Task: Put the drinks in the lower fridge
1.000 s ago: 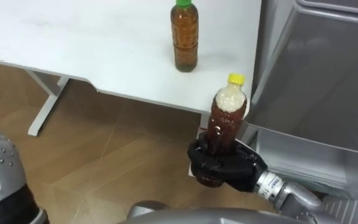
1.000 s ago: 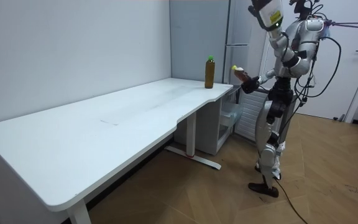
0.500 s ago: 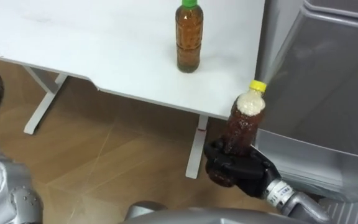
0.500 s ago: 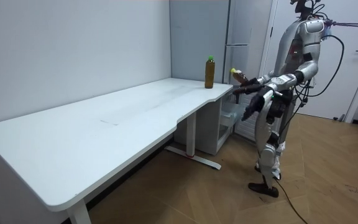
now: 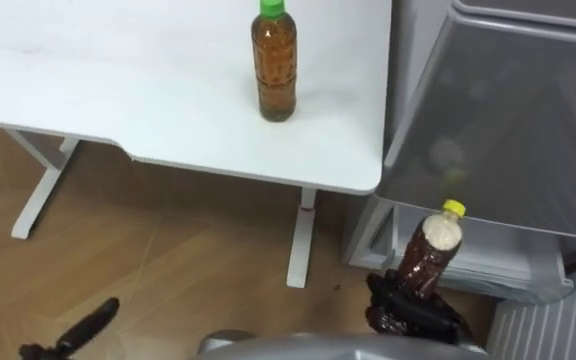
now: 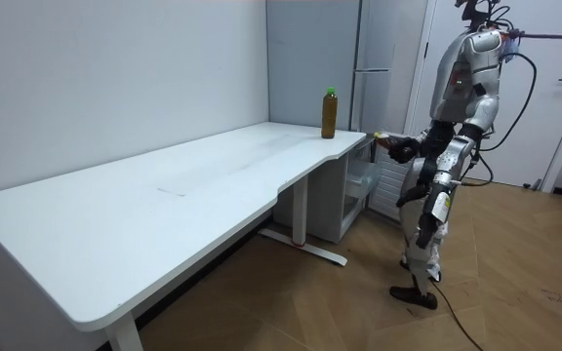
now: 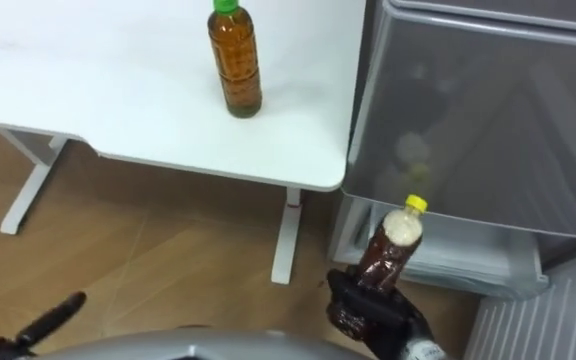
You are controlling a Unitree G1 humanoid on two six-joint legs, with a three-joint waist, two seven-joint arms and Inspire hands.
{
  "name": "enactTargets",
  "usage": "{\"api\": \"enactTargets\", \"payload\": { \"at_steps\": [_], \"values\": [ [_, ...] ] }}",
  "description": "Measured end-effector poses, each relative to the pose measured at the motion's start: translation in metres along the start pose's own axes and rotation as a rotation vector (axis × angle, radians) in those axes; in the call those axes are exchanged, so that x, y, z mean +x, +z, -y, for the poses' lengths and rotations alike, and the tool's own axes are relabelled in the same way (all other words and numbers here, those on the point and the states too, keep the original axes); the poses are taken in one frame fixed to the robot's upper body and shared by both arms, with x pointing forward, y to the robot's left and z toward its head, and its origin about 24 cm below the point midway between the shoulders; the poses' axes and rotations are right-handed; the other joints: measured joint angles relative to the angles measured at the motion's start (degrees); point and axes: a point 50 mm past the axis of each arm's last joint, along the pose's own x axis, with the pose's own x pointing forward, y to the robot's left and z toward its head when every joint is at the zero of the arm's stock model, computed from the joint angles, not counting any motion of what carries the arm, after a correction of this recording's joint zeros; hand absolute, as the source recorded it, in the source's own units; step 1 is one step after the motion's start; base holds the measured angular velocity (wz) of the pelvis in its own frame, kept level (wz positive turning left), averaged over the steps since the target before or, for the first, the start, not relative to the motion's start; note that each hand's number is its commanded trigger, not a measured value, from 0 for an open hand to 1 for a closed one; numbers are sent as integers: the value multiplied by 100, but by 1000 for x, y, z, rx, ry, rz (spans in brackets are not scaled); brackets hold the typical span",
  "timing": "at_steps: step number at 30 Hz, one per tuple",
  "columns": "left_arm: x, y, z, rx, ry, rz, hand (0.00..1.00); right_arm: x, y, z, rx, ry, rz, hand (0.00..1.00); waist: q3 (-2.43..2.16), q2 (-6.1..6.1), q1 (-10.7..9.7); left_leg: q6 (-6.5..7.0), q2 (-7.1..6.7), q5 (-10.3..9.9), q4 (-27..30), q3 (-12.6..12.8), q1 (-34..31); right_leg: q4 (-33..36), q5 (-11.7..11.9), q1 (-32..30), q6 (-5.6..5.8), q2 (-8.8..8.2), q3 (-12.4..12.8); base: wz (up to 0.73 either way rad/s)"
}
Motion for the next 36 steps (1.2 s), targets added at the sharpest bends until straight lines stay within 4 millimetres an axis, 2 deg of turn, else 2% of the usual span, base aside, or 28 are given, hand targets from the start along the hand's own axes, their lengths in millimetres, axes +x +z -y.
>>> {"api": "enactTargets", "payload": {
  "at_steps": [6, 10, 13, 17, 20, 23, 26, 30, 33, 35, 36],
  "values": [
    [0, -30, -14, 110, -25, -150, 0, -2, -6, 12, 150, -65, 33, 100, 4, -58, -35, -8, -5, -5, 3, 45, -1, -1, 0, -10, 0, 4, 32, -4],
    [-2, -37, -14, 197, -72, -188, 0, 0, -6, 16, 231, -108, 51, 100, 3, -65, -131, -2, -12, -5, 39, 33, -36, -1, 0, -10, 0, -9, 11, 4],
    [-2, -39, -7, 270, -133, -197, 0, -3, -8, 20, 278, -137, 68, 100, 4, -54, -170, 7, -15, -14, 104, 37, -107, -1, -1, -39, 0, -13, -15, 2],
    [-2, -35, 16, 418, -247, -175, 0, 3, -5, 19, 321, -161, 73, 100, 5, -34, -296, 10, -16, -19, 218, 44, -255, -2, -14, -129, -23, -7, 8, 0],
    [-3, -33, 32, 513, -310, -156, 0, 5, -6, 19, 362, -184, 84, 100, 1, -5, -284, 10, -22, -19, 245, 65, -271, 3, -17, -142, -27, -4, 6, 0],
    [-5, -33, 42, 564, -358, -149, 0, 9, -6, 15, 450, -197, 122, 100, 3, 9, -299, 10, -23, -19, 237, 68, -257, 3, -23, -142, -36, -4, 13, 0],
    [-6, -35, 43, 603, -381, -151, 0, 14, -5, 13, 524, -211, 156, 100, 7, 35, -304, 10, -37, -20, 236, 47, -256, 2, -34, -131, -33, -8, 13, 2],
    [-6, -38, 39, 641, -382, -156, 0, 24, 13, 4, 609, -196, 232, 100, 28, 64, -299, 13, -63, -20, 236, 11, -263, 17, -55, -130, -21, -29, -19, 4],
    [-6, -38, 35, 701, -393, -156, 0, 38, 35, -8, 636, -148, 284, 100, 51, 79, -313, 14, -81, -20, 257, -40, -330, 26, -79, -191, -13, -45, -57, 11],
    [-5, -35, 40, 748, -405, -139, 0, 48, 52, -16, 625, -112, 317, 100, 64, 72, -326, 23, -93, -25, 447, -138, -584, 82, -88, -333, -12, -63, -153, 27],
    [-5, -33, 42, 766, -412, -130, 0, 52, 59, -19, 629, -101, 327, 100, 86, 83, -324, 24, -99, -24, 518, -185, -704, 127, -91, -418, -15, -76, -218, 24]
  ]
}}
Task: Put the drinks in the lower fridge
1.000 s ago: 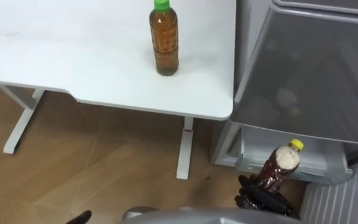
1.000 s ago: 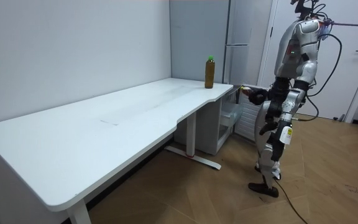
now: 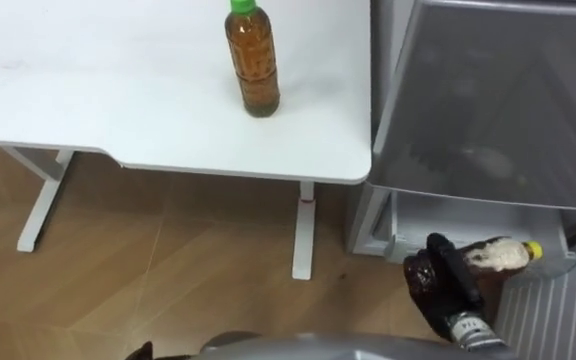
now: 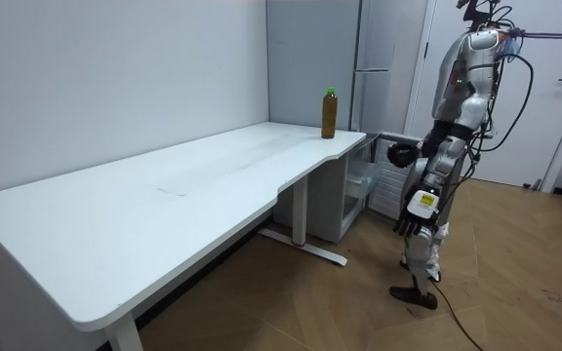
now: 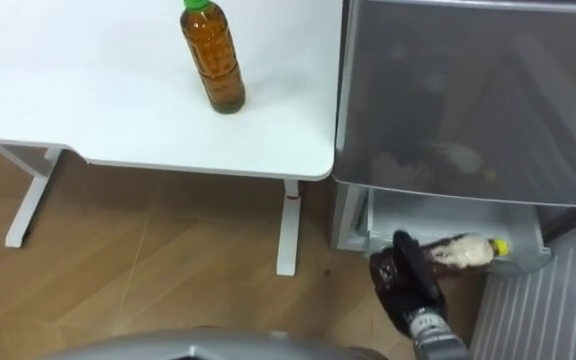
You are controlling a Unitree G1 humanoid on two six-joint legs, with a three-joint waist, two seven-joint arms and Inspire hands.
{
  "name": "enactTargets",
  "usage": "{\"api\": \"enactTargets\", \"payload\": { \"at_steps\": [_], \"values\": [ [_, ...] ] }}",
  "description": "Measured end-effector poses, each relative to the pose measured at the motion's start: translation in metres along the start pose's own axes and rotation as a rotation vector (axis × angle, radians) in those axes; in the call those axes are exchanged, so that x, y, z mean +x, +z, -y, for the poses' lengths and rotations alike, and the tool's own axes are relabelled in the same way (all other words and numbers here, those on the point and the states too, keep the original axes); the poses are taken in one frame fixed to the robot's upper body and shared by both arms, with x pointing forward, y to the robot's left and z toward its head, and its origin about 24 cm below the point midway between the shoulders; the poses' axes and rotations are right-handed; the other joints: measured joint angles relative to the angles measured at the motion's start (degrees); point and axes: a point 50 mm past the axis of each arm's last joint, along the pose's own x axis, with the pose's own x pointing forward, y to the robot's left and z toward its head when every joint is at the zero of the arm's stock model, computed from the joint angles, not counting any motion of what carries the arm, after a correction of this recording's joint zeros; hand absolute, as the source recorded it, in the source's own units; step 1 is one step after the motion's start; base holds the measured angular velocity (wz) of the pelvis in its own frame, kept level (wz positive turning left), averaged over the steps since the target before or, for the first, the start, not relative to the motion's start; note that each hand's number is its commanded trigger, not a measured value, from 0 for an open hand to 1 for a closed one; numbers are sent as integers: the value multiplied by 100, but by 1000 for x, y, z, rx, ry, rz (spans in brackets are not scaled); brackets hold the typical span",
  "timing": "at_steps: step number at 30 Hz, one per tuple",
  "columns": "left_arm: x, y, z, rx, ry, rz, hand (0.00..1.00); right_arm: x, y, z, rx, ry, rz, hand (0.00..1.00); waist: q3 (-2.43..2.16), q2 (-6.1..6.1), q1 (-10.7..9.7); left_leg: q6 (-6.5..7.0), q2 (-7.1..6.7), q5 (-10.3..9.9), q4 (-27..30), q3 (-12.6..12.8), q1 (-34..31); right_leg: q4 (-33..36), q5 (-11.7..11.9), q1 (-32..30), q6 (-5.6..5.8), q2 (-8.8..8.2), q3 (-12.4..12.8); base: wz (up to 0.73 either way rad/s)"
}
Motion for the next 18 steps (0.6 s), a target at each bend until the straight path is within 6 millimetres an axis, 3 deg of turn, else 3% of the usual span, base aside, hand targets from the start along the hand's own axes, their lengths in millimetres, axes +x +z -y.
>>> {"api": "enactTargets", "payload": {
  "at_steps": [3, 8, 13, 18],
  "values": [
    [1, 8, 0, 50, -14, 13, 0, 13, 5, -19, 16, 31, 15, 100, 2, 62, 12, 0, 5, 0, 259, -8, -423, 138, -1, -327, -2, -29, -133, 19],
    [6, 31, 2, 107, -29, 48, 0, 32, 19, -47, 41, 43, 55, 100, 83, 153, 81, 65, 4, 39, 518, -59, -1139, 641, -16, -1146, -20, -92, -115, 3],
    [9, 61, 2, 172, -35, 80, 0, 45, 27, -78, 21, 85, 59, 100, 118, 107, 157, 159, -33, 135, 818, -25, -1996, 1350, -135, -2184, -59, -302, -118, 0],
    [9, 79, 0, 184, -27, 126, 0, 50, 48, -96, 53, 82, 101, 100, 178, 6, 196, 250, -204, 213, 1100, -86, -2749, 1952, -305, -3010, -13, -540, -124, 16]
  ]
}}
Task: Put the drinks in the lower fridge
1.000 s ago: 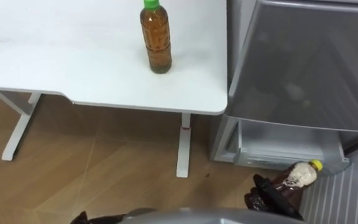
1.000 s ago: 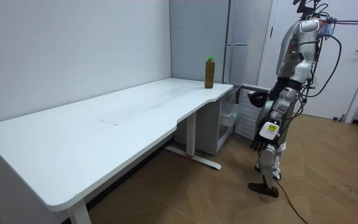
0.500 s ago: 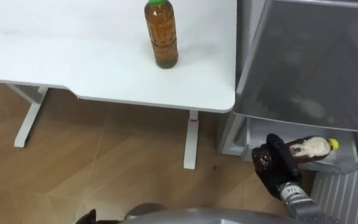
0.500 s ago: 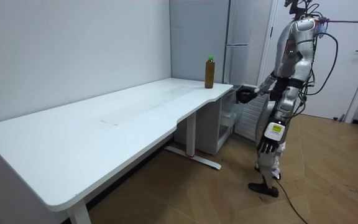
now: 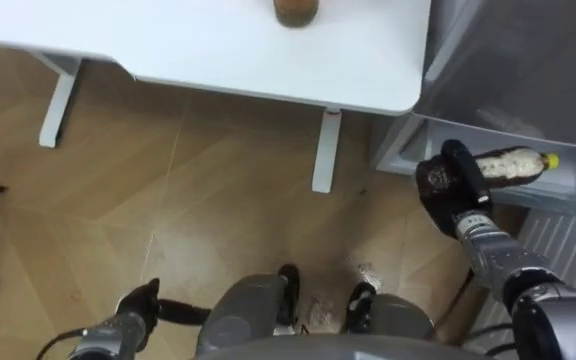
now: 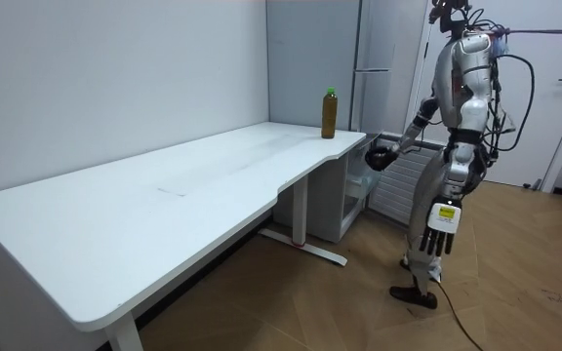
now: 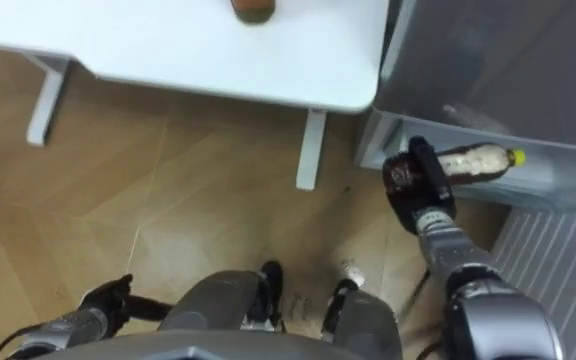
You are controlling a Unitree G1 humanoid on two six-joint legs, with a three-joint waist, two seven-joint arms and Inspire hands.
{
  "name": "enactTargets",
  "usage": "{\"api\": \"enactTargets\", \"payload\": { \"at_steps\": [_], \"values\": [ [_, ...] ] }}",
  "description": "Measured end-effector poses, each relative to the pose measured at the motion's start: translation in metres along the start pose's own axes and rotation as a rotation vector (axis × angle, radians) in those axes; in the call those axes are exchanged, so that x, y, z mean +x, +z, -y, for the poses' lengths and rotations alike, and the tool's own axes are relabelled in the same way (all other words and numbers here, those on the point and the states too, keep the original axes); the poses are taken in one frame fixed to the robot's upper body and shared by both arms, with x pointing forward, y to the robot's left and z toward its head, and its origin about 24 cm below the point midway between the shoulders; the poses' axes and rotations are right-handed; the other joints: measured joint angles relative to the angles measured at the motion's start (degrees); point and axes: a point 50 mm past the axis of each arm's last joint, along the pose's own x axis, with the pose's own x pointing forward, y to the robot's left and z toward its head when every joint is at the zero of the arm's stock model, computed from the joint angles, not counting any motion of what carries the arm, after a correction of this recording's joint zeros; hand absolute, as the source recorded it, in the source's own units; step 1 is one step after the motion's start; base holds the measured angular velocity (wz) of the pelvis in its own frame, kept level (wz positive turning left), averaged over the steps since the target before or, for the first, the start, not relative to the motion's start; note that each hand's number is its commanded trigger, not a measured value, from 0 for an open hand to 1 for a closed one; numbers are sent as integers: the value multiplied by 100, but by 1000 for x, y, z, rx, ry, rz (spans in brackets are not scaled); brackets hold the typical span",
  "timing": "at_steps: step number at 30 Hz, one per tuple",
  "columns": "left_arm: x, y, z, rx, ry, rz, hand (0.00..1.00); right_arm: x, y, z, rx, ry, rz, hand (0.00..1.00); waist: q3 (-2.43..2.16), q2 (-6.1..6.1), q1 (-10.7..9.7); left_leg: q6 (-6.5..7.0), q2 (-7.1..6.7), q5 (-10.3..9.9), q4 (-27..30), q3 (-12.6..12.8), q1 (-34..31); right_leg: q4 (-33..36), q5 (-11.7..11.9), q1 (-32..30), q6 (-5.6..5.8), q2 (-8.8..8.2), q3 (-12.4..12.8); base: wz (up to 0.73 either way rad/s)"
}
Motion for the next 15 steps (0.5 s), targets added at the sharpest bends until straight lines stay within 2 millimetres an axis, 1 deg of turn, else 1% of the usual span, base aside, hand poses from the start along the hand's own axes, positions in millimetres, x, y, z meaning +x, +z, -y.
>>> {"api": "enactTargets", "payload": {
  "at_steps": [1, 2, 3, 5, 7, 11, 15],
  "values": [
    [0, 1, -1, 8, 2, 4, 0, 1, 5, -3, 17, 1, 19, 100, 5, -68, 14, 21, -45, 22, 66, 9, -184, 171, -31, -242, 0, -79, 11, 13],
    [0, 3, -4, 16, 8, 8, 0, 3, 10, -11, 14, 11, 30, 100, 26, -138, 17, 38, -96, 42, 161, 11, -416, 369, -71, -511, -10, -167, 5, 14],
    [0, 6, -7, 34, 12, 11, 0, 5, 14, -17, 8, 21, 39, 100, 48, -175, 27, 43, -107, 43, 287, 7, -631, 502, -97, -715, -9, -190, 12, 10],
    [0, 7, -11, 39, 23, 15, 0, 7, 17, -25, 5, 37, 45, 100, 68, -215, 48, 46, -99, 41, 424, -5, -877, 602, -99, -941, -17, -192, 15, 4],
    [0, 8, -11, 42, 25, 15, 0, 9, 19, -31, 1, 45, 50, 100, 67, -228, 79, 53, -95, 36, 553, -1, -1050, 692, -100, -1114, -20, -192, 44, -2],
    [0, 9, -13, 63, 27, 19, 0, 9, 35, -41, -10, 48, 84, 100, 65, -225, 187, 68, -96, -31, 852, 15, -1445, 1029, -195, -1504, -43, -230, 116, 0],
    [-1, 6, -15, 105, 26, -2, 0, 9, 42, -46, -12, 30, 101, 100, 65, -228, 194, 63, -99, -77, 1054, 15, -1610, 1260, -275, -1665, -63, -268, 136, 2]
  ]
}}
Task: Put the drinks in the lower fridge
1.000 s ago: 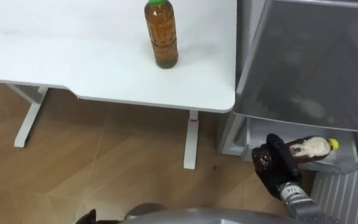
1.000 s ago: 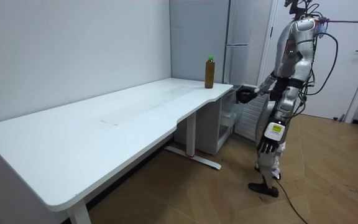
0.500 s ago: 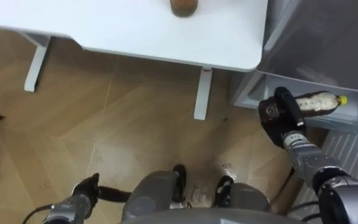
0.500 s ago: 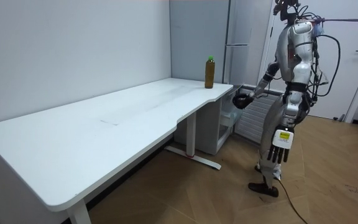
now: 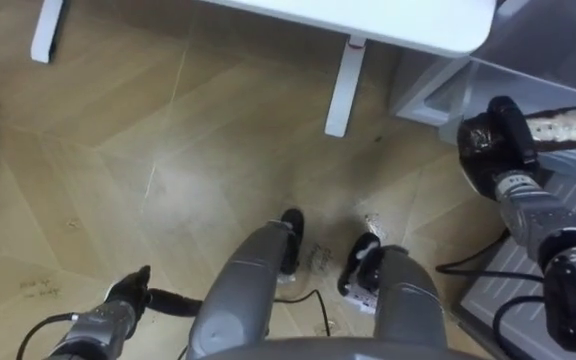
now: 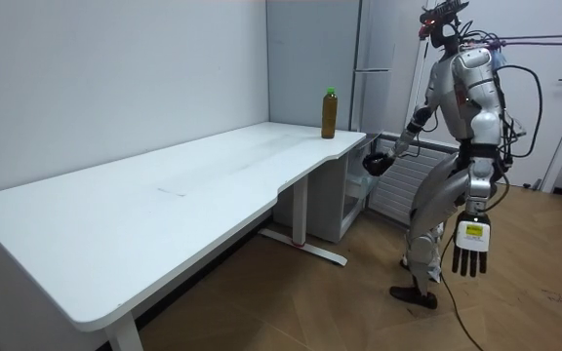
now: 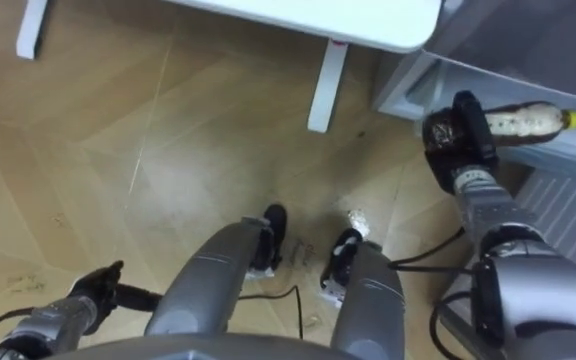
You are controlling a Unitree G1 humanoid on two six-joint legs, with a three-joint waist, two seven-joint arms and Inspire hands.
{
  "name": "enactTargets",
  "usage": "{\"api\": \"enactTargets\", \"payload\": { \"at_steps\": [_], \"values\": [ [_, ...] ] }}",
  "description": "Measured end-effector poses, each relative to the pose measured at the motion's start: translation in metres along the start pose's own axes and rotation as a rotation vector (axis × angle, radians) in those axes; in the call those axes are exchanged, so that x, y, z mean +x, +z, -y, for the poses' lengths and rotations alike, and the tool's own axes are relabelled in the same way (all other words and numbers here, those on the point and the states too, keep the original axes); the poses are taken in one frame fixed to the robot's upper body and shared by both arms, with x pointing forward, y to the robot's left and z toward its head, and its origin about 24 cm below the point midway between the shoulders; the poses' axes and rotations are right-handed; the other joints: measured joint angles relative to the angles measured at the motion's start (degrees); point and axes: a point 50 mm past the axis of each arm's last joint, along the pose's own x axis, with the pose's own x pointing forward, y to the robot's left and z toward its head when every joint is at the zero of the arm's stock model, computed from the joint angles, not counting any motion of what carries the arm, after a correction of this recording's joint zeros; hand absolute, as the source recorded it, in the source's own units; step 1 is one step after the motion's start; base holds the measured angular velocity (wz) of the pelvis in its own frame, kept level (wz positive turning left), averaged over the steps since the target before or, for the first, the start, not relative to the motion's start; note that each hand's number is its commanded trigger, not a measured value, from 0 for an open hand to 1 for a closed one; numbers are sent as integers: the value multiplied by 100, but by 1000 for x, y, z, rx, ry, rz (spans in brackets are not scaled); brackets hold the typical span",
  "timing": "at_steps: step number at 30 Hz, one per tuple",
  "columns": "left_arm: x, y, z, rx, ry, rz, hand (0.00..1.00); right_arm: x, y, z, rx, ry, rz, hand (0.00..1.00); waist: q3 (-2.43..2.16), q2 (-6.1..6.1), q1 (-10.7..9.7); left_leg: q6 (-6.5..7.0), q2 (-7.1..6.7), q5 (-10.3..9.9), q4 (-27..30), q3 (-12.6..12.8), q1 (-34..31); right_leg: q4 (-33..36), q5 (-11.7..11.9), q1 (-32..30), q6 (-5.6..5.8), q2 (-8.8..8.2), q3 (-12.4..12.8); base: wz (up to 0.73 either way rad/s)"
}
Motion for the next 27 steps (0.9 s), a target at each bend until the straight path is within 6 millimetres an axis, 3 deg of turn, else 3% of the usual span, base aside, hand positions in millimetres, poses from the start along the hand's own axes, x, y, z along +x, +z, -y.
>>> {"api": "enactTargets", "payload": {
  "at_steps": [7, 16, 23, 24, 25, 27],
  "values": [
    [0, 0, 0, 12, -2, 1, 0, 1, 9, -7, -9, -22, 22, 100, 1, -11, -31, -8, -2, -14, 132, -1, -35, 164, -55, -31, -17, -32, -1, 1],
    [0, 1, -2, 9, 11, 13, 0, 4, 34, -32, 15, -12, 87, 100, -5, -192, -86, -11, -11, -14, 172, 7, -38, 214, -75, -17, -35, -63, -54, 2],
    [-1, -2, -9, -6, 38, 9, 0, 2, 42, -30, 41, -39, 108, 100, -4, -194, -26, -10, -17, -15, 172, -20, -49, 206, -81, -27, -27, -68, -54, 0],
    [-1, -2, -9, -6, 39, 9, 0, 2, 42, -30, 41, -40, 109, 82, -4, -194, -25, -10, -18, -15, 172, -21, -50, 209, -83, -29, -26, -70, -54, 0],
    [-1, -3, -10, -6, 40, 8, 0, 2, 43, -30, 41, -41, 111, 0, -4, -194, -23, -10, -35, -15, 174, -21, -57, 236, -100, -43, -22, -91, -55, 9],
    [-1, -2, -10, -6, 39, 10, 0, 1, 48, -30, 47, -39, 123, 0, -4, -193, -21, -6, -95, -16, 181, -19, -68, 333, -146, -86, -8, -154, -33, 8]
  ]
}}
